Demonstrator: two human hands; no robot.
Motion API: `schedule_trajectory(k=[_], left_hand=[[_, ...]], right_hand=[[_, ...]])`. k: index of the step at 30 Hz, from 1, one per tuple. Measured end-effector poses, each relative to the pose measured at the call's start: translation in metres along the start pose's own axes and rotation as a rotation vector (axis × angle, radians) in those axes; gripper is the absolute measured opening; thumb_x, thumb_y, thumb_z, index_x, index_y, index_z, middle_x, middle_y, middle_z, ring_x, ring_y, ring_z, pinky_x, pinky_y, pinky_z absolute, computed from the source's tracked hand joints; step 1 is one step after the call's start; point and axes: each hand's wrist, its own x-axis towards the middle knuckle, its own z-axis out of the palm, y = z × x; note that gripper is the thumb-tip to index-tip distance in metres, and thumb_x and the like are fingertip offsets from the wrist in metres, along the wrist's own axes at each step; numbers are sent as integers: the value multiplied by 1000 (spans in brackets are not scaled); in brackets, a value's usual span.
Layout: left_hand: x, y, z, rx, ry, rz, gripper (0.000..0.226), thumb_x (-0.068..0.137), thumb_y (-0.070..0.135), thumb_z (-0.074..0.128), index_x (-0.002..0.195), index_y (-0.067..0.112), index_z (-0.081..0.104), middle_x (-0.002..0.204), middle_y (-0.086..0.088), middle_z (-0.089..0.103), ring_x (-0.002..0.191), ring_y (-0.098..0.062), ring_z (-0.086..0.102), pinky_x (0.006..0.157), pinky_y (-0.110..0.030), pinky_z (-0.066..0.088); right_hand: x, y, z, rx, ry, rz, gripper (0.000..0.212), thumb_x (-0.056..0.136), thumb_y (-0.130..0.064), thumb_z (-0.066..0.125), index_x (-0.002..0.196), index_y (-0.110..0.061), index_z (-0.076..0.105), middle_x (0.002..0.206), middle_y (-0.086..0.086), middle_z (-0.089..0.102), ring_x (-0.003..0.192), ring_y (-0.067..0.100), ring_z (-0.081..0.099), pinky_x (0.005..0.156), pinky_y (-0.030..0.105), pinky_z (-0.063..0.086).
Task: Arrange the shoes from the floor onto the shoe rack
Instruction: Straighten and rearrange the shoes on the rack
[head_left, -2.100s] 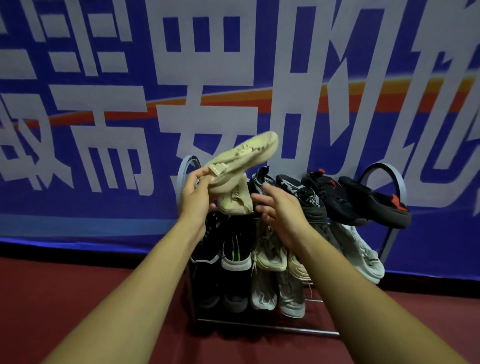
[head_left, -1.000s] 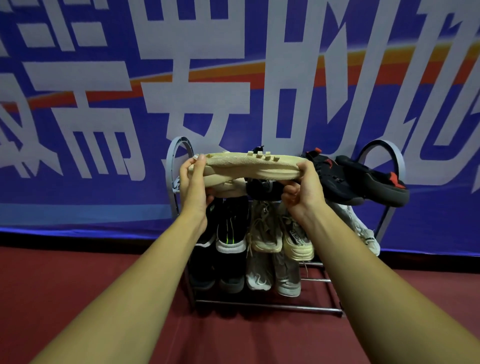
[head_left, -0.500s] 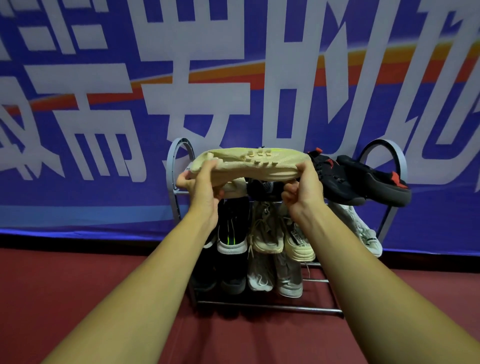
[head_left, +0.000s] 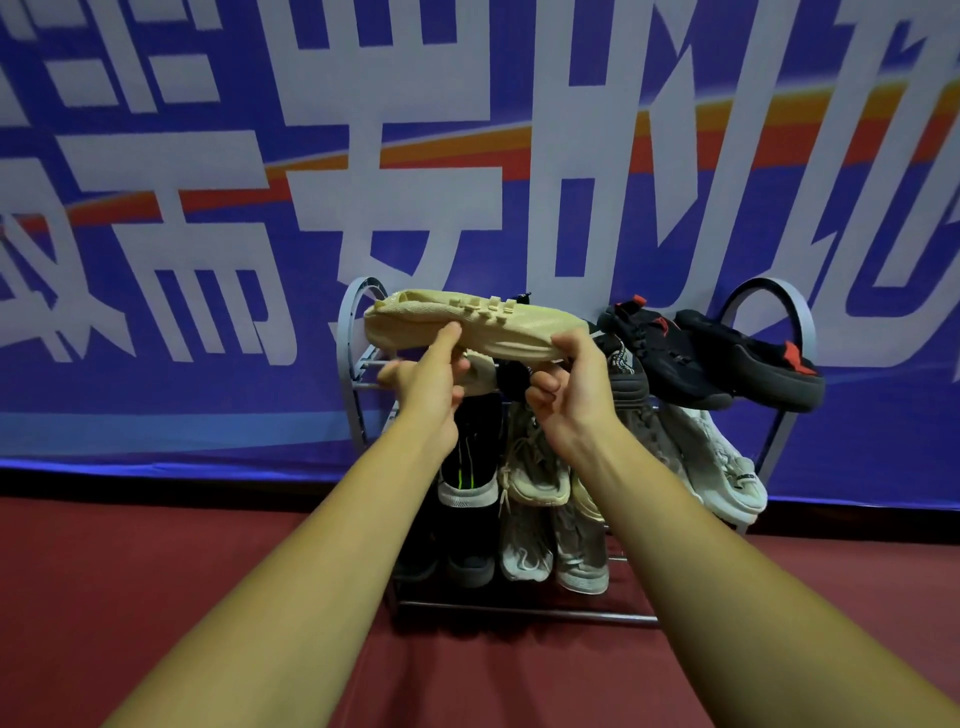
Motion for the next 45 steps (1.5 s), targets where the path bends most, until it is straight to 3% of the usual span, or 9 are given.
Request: schedule_trajectory(k=[5,11,16,19,24,31,37,40,45], left_hand=[[-7,-4,4,90,-144,-97,39,84,28,73,111,27,46,107,-5,69,82,-22,67,45,-22,37],[3,12,-14,154,-86,-11,19,86,16,62,101,27,59,84,3,65,60,-8,53,38,-18,29],[14,27,-38,248,-6,87,26,83,13,66,106,26,65,82,0,69,69,-15,54,50,-24,34],[15,30,-51,253,13,91,6,84,11,69,86,17,68,72,2,68,64,-12,58,55,-24,37],[14,36,-64,237,-88,38,23,92,23,58,113,28,66,83,5,72,60,-7,61,56,-24,39],[22,34,-80,328,-50,48,11,91,14,56,91,19,66,78,1,68,60,-8,56,45,-20,34],[30,39,-86,323,-38,110,33,97,35,59,127,21,58,101,2,69,76,-9,61,57,-24,37],[27,40,-90,362,-42,9,23,94,44,59,111,29,64,74,10,67,63,-7,52,56,-25,34],[31,37,-93,291,-56,-19,10,90,33,67,92,23,67,64,8,66,51,-4,53,54,-24,31]], right_hand=[[-9,9,15,-147,-85,-9,30,87,-13,56,115,-21,48,70,-1,55,42,8,37,42,20,29],[-11,8,19,-311,-69,27,27,87,-35,63,108,-18,59,73,2,57,46,9,46,46,20,34],[-13,27,20,-541,-117,4,7,90,-12,68,92,-10,62,75,5,59,52,8,47,47,19,33],[-16,39,31,-600,-126,-50,22,88,-13,73,105,-8,60,88,7,64,62,9,54,55,20,39],[-18,57,47,-675,-174,-140,58,83,-21,80,133,-16,50,93,1,68,65,5,57,56,15,43],[-15,83,59,-710,-102,-203,66,85,-38,77,140,-13,52,102,6,70,91,22,67,96,44,54],[-16,89,67,-703,-142,-124,34,95,-24,66,124,-9,58,95,15,73,57,14,57,53,19,43],[-14,93,73,-683,-139,-103,49,96,-16,62,143,-19,49,89,7,70,60,15,59,56,20,41],[-6,89,77,-618,-162,-34,24,93,-21,59,114,-12,67,106,14,73,55,13,57,46,21,35]])
